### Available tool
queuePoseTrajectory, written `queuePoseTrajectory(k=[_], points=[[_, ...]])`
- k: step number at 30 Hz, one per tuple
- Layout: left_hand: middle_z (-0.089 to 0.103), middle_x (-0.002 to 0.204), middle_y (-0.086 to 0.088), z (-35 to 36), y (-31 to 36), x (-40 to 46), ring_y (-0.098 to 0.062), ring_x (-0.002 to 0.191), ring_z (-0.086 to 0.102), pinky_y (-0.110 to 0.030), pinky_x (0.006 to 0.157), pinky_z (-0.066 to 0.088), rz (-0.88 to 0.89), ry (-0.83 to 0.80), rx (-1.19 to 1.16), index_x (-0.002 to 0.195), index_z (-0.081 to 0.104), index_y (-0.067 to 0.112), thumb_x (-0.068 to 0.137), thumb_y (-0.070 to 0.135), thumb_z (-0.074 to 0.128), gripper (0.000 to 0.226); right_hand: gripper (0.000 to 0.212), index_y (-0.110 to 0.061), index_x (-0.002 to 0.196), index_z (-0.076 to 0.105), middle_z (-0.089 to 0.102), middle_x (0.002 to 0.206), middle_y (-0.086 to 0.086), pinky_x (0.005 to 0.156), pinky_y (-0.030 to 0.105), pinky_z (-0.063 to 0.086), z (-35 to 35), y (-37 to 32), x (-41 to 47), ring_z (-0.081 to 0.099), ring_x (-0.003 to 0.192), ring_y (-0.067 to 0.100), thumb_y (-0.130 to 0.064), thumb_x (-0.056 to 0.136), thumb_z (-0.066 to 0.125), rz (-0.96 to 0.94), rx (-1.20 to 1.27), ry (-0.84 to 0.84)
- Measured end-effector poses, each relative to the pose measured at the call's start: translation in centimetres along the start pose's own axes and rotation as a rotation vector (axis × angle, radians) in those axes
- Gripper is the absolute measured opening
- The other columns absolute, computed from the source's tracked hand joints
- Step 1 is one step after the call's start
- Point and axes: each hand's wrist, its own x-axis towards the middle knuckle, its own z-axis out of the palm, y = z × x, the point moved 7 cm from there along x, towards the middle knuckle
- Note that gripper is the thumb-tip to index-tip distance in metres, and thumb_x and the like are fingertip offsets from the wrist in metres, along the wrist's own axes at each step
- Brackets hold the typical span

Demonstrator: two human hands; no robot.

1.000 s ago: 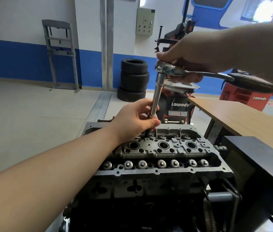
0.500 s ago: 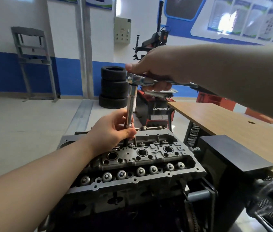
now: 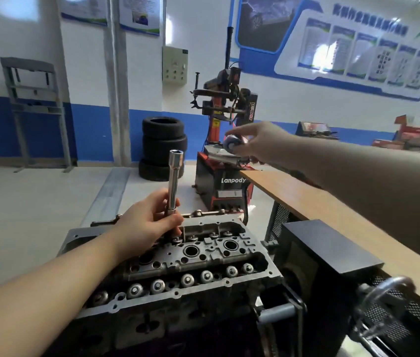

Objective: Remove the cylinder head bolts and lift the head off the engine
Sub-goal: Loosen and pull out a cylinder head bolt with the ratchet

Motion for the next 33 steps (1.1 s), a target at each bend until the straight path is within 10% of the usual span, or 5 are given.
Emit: queuePoseTrajectory(k=[7,13,27,33], points=[[0.075,0.095,-0.015,0.6,-0.2,0.2,-0.030,0.088,0.080,-0.038,0.085,0.066,-0.028,0.006,-0.083,0.120,0.059,0.017,0.100,0.010,0.070,0.024,0.052,-0.054,0.142,0.056,0.071,0.115,-0.010,0.084,0.033,0.057,3.7,17.4,-4.1,0.069,0.103,0.022,-0.022,0.101,0.051,0.109,-0.523,0.119],[0.073,0.092,-0.017,0.6,-0.6,0.5,-0.036,0.088,0.078,-0.050,0.088,0.064,-0.012,-0.003,-0.113,0.116,0.059,0.016,0.101,0.008,0.069,0.020,0.040,-0.023,0.145,0.063,0.068,0.121,-0.004,0.068,-0.001,0.038,7.3,26.4,-6.5,0.066,0.105,0.010,-0.011,0.107,0.054,0.209,-0.278,0.040],[0.072,0.093,-0.015,0.6,-0.8,0.6,-0.035,0.090,0.077,-0.051,0.089,0.064,-0.008,-0.021,-0.097,0.117,0.059,0.020,0.102,0.012,0.069,0.019,0.036,-0.057,0.137,0.058,0.060,0.121,-0.008,0.070,0.027,0.043,7.0,31.4,-7.0,0.053,0.094,0.017,-0.039,0.107,0.052,0.254,-0.369,0.156],[0.069,0.096,-0.026,0.7,-0.3,0.3,-0.041,0.090,0.075,-0.046,0.085,0.066,-0.037,-0.006,-0.124,0.117,0.058,0.015,0.102,0.009,0.068,0.019,0.030,-0.040,0.129,0.071,0.063,0.138,-0.003,0.102,0.044,0.045,5.8,24.6,-7.1,0.052,0.121,0.026,-0.030,0.102,0.061,0.164,-0.301,0.377]])
